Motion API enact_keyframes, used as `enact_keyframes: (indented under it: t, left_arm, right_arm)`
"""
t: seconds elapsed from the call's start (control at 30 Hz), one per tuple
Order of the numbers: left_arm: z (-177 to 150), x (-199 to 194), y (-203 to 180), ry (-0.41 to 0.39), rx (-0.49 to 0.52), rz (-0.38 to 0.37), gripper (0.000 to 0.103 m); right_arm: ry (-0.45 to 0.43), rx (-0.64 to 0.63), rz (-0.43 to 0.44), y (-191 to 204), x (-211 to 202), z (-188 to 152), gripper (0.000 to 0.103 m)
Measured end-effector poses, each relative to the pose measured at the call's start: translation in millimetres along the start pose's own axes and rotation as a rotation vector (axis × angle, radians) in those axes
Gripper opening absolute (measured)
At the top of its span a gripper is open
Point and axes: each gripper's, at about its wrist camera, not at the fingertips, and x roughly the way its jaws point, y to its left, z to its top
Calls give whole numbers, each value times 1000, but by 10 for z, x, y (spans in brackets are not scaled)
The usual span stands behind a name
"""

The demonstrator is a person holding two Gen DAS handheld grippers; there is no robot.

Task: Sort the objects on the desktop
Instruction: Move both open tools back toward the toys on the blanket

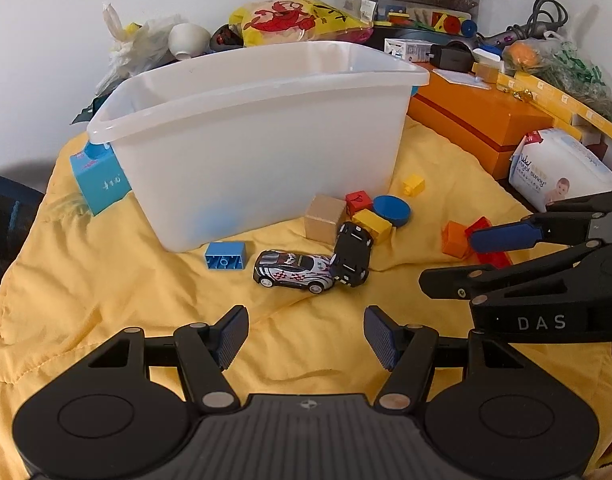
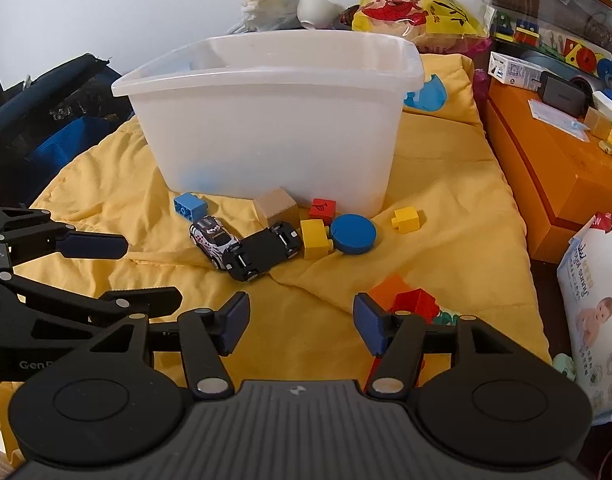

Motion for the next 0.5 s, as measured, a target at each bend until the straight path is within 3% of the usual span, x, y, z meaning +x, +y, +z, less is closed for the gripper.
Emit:
enact_keyframes:
  t: [0.5]
  left_arm:
    - [-11, -24, 83, 12, -21, 9, 67]
  right_arm:
    - [0, -2, -19, 26, -22, -36, 64]
